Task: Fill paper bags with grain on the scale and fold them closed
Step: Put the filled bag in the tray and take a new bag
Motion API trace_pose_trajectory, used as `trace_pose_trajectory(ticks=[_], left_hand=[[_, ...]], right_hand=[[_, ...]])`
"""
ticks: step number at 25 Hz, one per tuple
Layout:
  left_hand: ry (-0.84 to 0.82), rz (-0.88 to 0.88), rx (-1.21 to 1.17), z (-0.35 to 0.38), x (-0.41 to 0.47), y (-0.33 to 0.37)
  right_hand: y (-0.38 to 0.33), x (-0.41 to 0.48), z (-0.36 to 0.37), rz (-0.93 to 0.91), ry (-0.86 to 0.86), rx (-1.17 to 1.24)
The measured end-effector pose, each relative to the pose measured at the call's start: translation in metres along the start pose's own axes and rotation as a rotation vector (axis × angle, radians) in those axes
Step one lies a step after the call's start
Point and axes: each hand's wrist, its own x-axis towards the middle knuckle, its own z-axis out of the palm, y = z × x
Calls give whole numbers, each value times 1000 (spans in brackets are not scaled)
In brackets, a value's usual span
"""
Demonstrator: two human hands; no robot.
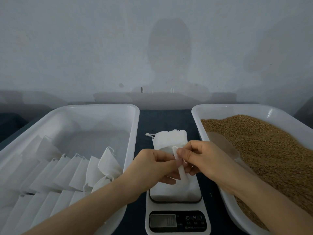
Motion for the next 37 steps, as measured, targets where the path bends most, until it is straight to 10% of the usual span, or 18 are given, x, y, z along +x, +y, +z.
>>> trace_pose_trajectory(ticks=[6,12,27,37], left_hand=[[57,-54,-78,-2,2,2],[126,-9,-133,-6,3,2],[225,49,73,-1,5,0],[271,538,443,6,-8,2]], right_hand=[[-1,-1,1,-252,409,-298],[-1,-3,8,-236,50,-119],[-2,-7,6,-347,235,-364],[-8,-5,-3,-83,149,-163]])
